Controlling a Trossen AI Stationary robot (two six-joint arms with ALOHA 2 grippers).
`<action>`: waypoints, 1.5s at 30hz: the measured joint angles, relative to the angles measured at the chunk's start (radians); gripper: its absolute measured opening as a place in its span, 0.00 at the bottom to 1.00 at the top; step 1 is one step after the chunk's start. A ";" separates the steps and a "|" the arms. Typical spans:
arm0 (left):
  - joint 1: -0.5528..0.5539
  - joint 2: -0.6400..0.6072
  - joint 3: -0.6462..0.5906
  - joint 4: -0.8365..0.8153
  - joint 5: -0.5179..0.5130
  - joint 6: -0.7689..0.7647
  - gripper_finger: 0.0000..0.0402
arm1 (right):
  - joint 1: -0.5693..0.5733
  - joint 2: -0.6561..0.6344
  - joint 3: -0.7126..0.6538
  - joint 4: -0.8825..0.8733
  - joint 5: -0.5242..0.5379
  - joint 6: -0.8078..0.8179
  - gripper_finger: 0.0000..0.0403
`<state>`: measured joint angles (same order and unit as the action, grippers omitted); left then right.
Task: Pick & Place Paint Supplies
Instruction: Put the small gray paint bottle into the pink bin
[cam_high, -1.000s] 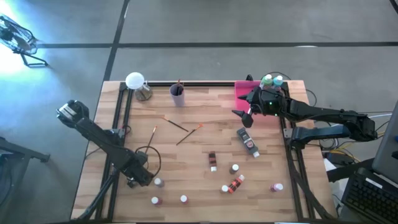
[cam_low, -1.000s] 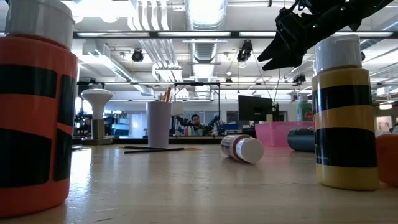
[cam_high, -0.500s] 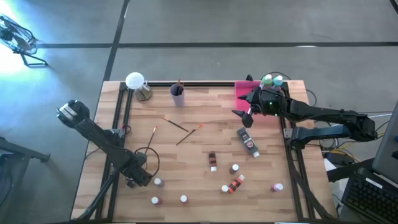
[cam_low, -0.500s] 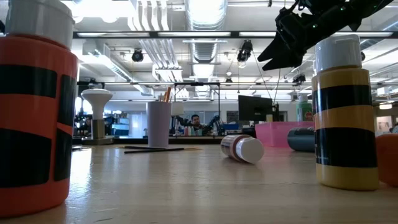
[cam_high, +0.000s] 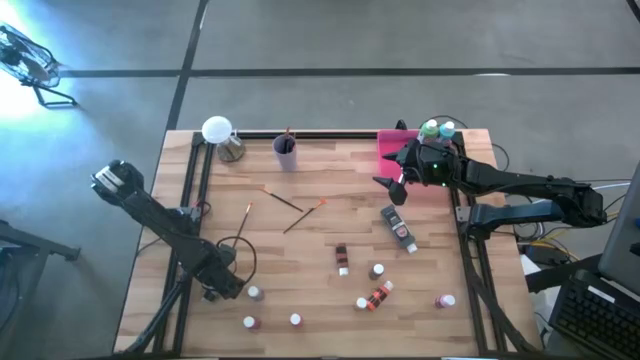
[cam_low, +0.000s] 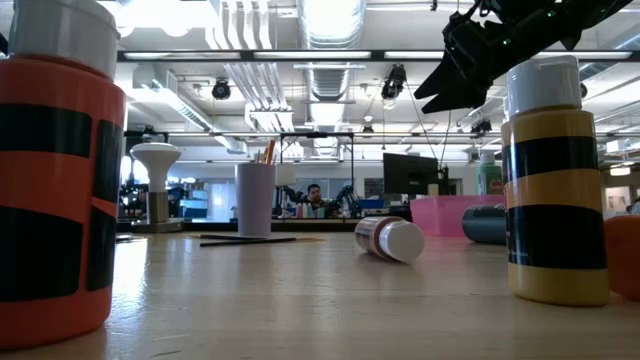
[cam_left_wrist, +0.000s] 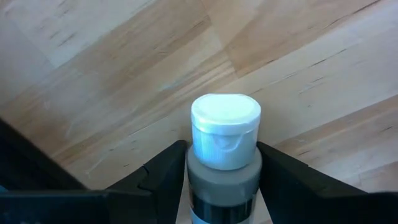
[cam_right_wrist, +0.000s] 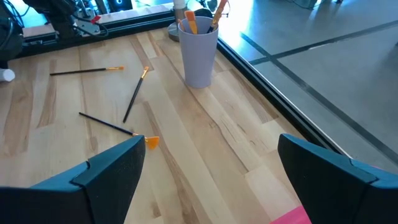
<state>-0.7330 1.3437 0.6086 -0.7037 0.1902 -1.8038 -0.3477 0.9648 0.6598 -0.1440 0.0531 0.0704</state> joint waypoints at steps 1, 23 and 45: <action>0.000 0.000 0.000 0.000 0.001 0.000 0.48 | 0.000 0.000 0.000 0.000 0.000 0.000 0.90; 0.000 0.000 0.007 0.015 0.006 0.009 0.41 | 0.000 0.000 0.000 0.000 0.000 0.000 0.90; 0.005 -0.030 0.053 0.013 -0.055 0.069 0.40 | 0.000 0.000 0.000 0.000 0.000 0.000 0.90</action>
<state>-0.7285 1.3134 0.6617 -0.6909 0.1350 -1.7348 -0.3475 0.9646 0.6598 -0.1442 0.0528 0.0704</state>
